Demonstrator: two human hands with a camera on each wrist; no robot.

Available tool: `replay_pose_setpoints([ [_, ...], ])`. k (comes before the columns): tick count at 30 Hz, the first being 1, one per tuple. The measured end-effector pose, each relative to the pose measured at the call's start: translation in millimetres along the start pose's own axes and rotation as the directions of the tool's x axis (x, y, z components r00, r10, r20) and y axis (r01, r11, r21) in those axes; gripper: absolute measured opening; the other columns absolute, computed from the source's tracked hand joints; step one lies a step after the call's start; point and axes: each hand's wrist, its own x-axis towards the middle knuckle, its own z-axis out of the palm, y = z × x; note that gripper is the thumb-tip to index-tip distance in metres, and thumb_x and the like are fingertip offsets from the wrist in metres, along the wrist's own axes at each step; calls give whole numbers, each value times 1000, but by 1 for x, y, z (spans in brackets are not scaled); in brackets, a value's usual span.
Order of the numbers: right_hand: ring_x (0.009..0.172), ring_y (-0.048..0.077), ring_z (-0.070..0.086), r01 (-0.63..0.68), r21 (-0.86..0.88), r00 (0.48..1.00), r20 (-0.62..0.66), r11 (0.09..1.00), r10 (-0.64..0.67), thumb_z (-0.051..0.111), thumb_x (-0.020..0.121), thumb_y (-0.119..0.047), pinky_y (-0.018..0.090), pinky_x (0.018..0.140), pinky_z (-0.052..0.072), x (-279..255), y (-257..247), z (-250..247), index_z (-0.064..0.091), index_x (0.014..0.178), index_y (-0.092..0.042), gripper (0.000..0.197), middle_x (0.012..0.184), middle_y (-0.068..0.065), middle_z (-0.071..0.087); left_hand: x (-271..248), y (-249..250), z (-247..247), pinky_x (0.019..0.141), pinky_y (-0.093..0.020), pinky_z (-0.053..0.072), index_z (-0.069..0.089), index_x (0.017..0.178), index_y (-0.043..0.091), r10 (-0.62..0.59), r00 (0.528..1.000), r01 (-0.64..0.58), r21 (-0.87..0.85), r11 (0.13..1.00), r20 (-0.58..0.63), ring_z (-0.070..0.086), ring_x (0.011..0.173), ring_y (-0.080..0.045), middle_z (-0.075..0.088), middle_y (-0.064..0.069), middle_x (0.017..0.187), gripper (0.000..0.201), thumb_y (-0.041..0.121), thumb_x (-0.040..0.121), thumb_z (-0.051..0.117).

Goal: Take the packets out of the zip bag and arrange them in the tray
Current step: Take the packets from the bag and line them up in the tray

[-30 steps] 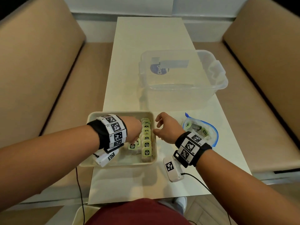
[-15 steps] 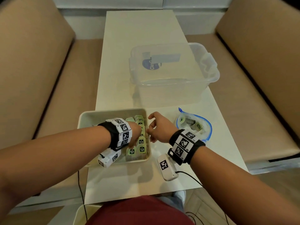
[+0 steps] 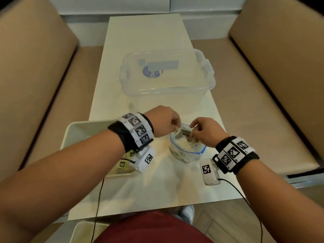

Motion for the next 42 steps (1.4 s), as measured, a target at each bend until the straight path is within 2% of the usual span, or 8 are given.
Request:
replay_pose_setpoints([
  [7, 95, 24, 65, 48, -245, 989, 144, 968, -13, 61, 84, -13, 31, 82, 52, -2, 49, 5, 71, 97, -20, 17, 102, 4, 71, 49, 30, 87, 77, -29, 46, 72, 109, 22, -160, 983, 154, 72, 985, 87, 63, 95, -25, 70, -4, 105, 27, 17, 93, 50],
  [18, 84, 22, 64, 145, -175, 984, 128, 974, -124, 64, 81, -16, 27, 75, 50, -9, 82, 11, 67, 91, -19, 11, 89, 2, 70, 46, 31, 137, 82, -34, 54, 75, 93, 23, -431, 902, 422, -173, 890, -16, 65, 86, -18, 72, 2, 89, 20, 39, 88, 65],
  [24, 82, 20, 62, 215, -103, 974, 101, 971, -205, 66, 83, -21, 28, 75, 49, -9, 87, 9, 66, 101, -19, 18, 90, 0, 70, 42, 42, 134, 72, -24, 48, 64, 75, 30, -441, 891, 407, -244, 880, -105, 63, 77, -13, 65, 10, 75, 12, 30, 86, 68],
  [28, 85, 19, 63, 221, -96, 972, 102, 971, -211, 64, 81, -24, 30, 76, 50, -6, 84, 5, 63, 99, -29, 18, 92, -2, 71, 37, 45, 121, 77, -21, 47, 74, 86, 23, -451, 855, 361, -328, 873, -258, 63, 81, -10, 71, 10, 87, 8, 27, 87, 67],
  [30, 85, 20, 63, 207, -86, 974, 114, 975, -197, 64, 80, -26, 32, 75, 51, -4, 83, 3, 60, 94, -33, 16, 92, -1, 71, 33, 45, 113, 80, -24, 51, 75, 89, 22, -455, 835, 339, -362, 869, -309, 65, 80, -11, 72, 8, 84, 8, 26, 87, 67],
  [35, 95, 17, 59, 262, -86, 964, 59, 961, -258, 69, 86, -39, 31, 84, 48, -1, 79, 0, 54, 128, -22, 48, 105, -3, 63, 24, 41, 99, 68, -24, 52, 68, 80, 26, -482, 782, 294, -448, 844, -395, 65, 66, -8, 67, 11, 70, 9, 23, 89, 65],
  [39, 113, 13, 52, 418, 64, 908, 11, 906, -419, 79, 77, -38, 30, 98, 45, -6, 67, -3, 44, 141, -20, 74, 131, -2, 53, 16, 47, 87, 61, -25, 57, 69, 86, 23, -518, 765, 230, -588, 776, -384, 69, 59, -12, 70, 2, 79, 5, 20, 89, 67],
  [42, 106, 12, 57, 483, 152, 865, 72, 862, -497, 78, 78, -29, 30, 91, 49, -9, 51, -2, 44, 139, -19, 70, 125, -2, 59, 13, 54, 79, 64, -38, 61, 68, 90, 20, -533, 764, 143, -710, 690, -364, 70, 56, -19, 68, -8, 83, 7, 13, 88, 68],
])
